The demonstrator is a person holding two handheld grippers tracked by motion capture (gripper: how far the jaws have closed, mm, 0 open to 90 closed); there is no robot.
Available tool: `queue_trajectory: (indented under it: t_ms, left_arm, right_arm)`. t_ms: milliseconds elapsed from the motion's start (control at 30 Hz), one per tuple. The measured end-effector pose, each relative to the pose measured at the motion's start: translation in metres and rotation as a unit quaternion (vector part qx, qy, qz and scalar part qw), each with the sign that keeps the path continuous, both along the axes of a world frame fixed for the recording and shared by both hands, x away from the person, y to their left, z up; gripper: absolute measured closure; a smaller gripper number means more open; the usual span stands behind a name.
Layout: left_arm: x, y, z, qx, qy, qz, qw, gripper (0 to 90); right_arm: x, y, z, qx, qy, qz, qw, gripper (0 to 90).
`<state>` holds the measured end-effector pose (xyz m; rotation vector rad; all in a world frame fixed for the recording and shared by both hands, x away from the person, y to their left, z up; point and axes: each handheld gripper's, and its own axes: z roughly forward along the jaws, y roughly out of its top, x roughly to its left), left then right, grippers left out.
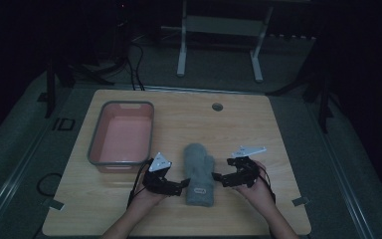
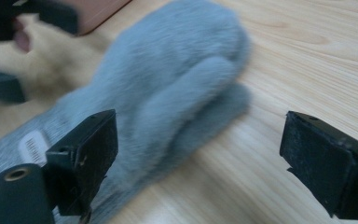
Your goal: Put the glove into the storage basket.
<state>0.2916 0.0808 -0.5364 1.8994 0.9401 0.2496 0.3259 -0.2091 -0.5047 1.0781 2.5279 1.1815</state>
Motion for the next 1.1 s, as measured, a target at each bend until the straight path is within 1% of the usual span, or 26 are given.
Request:
queue_trajectory:
  t_ms: [33, 67, 100, 133, 167, 200, 233, 300, 367, 433, 467, 500, 567, 600, 633, 667, 700, 733, 767, 800, 867, 900, 967, 1000, 1033, 1100]
  left_arm:
    - [0.003, -0.002, 0.001, 0.002, 0.003, -0.003, 1.0000, 10.6]
    - [0.005, -0.003, 0.001, 0.003, 0.005, -0.003, 1.0000, 11.5]
    - [0.008, -0.005, 0.000, 0.002, 0.011, -0.004, 0.9999, 12.2]
    - [0.011, -0.006, 0.000, 0.001, 0.023, -0.005, 0.9997, 14.8]
    - [0.015, -0.008, -0.002, 0.001, 0.034, -0.011, 0.9994, 15.1]
    - [0.017, -0.011, -0.003, 0.011, 0.041, -0.012, 0.9990, 15.1]
    - [0.019, -0.013, -0.005, 0.022, 0.047, -0.013, 0.9986, 15.7]
    - [0.023, -0.018, -0.009, 0.027, 0.067, -0.018, 0.9972, 17.5]
    - [0.027, -0.021, -0.012, 0.032, 0.078, -0.020, 0.9962, 18.4]
    - [0.030, -0.024, -0.013, 0.038, 0.089, -0.025, 0.9950, 20.3]
    - [0.032, -0.025, -0.015, 0.042, 0.093, -0.027, 0.9944, 20.4]
    - [0.034, -0.026, -0.016, 0.051, 0.099, -0.029, 0.9934, 20.6]
    - [0.038, -0.028, -0.020, 0.046, 0.118, -0.033, 0.9915, 21.0]
    - [0.039, -0.028, -0.021, 0.046, 0.119, -0.036, 0.9911, 21.1]
    - [0.041, -0.027, -0.023, 0.042, 0.124, -0.042, 0.9905, 22.4]
    - [0.042, -0.027, -0.024, 0.040, 0.122, -0.045, 0.9907, 24.4]
    - [0.043, -0.027, -0.024, 0.042, 0.122, -0.053, 0.9903, 27.7]
    - [0.043, -0.027, -0.024, 0.037, 0.126, -0.059, 0.9896, 32.8]
    - [0.044, -0.027, -0.024, 0.033, 0.128, -0.068, 0.9889, 37.9]
    - [0.044, -0.028, -0.025, 0.029, 0.133, -0.070, 0.9882, 43.5]
    - [0.045, -0.027, -0.026, 0.019, 0.138, -0.078, 0.9871, 51.6]
    - [0.045, -0.027, -0.026, 0.015, 0.136, -0.083, 0.9871, 56.7]
    - [0.044, -0.028, -0.025, 0.016, 0.131, -0.084, 0.9877, 66.9]
    - [0.044, -0.028, -0.025, 0.016, 0.131, -0.084, 0.9877, 70.8]
    - [0.041, -0.030, -0.022, 0.026, 0.118, -0.081, 0.9894, 73.6]
    - [0.039, -0.031, -0.018, 0.029, 0.110, -0.075, 0.9907, 76.7]
  right_arm:
    - [-0.001, 0.003, -0.002, -0.009, -0.003, 0.004, 0.9999, 15.6]
    - [-0.003, 0.006, -0.003, -0.014, -0.002, 0.005, 0.9999, 20.3]
    - [-0.003, 0.008, -0.006, -0.014, -0.001, 0.007, 0.9999, 22.9]
    - [-0.003, 0.009, -0.008, -0.013, 0.003, 0.005, 0.9999, 24.4]
    - [-0.002, 0.010, -0.010, -0.008, 0.012, 0.005, 0.9999, 30.1]
    - [-0.001, 0.011, -0.012, -0.006, 0.019, 0.006, 0.9998, 36.0]
    - [0.000, 0.012, -0.014, -0.010, 0.022, 0.009, 0.9997, 36.5]
    - [0.002, 0.016, -0.018, -0.025, 0.024, 0.008, 0.9994, 38.7]
    - [0.006, 0.019, -0.023, -0.042, 0.029, 0.005, 0.9987, 38.7]
    - [0.010, 0.019, -0.028, -0.052, 0.044, 0.003, 0.9977, 38.7]
    - [0.011, 0.020, -0.030, -0.055, 0.050, 0.008, 0.9972, 38.6]
    - [0.013, 0.021, -0.032, -0.064, 0.057, 0.013, 0.9962, 38.7]
    - [0.016, 0.023, -0.035, -0.069, 0.065, 0.026, 0.9952, 38.8]
    - [0.018, 0.024, -0.035, -0.070, 0.069, 0.031, 0.9946, 39.7]
    - [0.018, 0.024, -0.035, -0.069, 0.071, 0.036, 0.9945, 43.2]
    - [0.020, 0.025, -0.037, -0.062, 0.076, 0.049, 0.9940, 47.8]
    - [0.020, 0.026, -0.038, -0.058, 0.076, 0.054, 0.9939, 48.9]
    - [0.021, 0.027, -0.039, -0.055, 0.077, 0.055, 0.9939, 51.8]
    - [0.021, 0.027, -0.039, -0.050, 0.079, 0.062, 0.9937, 57.2]
    - [0.021, 0.027, -0.039, -0.043, 0.081, 0.069, 0.9934, 62.1]
    - [0.020, 0.029, -0.039, -0.042, 0.080, 0.079, 0.9928, 71.0]
    - [0.019, 0.030, -0.038, -0.047, 0.075, 0.080, 0.9928, 74.4]
    - [0.017, 0.032, -0.036, -0.054, 0.070, 0.077, 0.9931, 78.6]
    - [0.017, 0.032, -0.036, -0.054, 0.070, 0.077, 0.9931, 78.6]
    - [0.015, 0.033, -0.035, -0.053, 0.061, 0.073, 0.9941, 80.4]
    - [0.013, 0.031, -0.034, -0.046, 0.055, 0.072, 0.9948, 81.6]
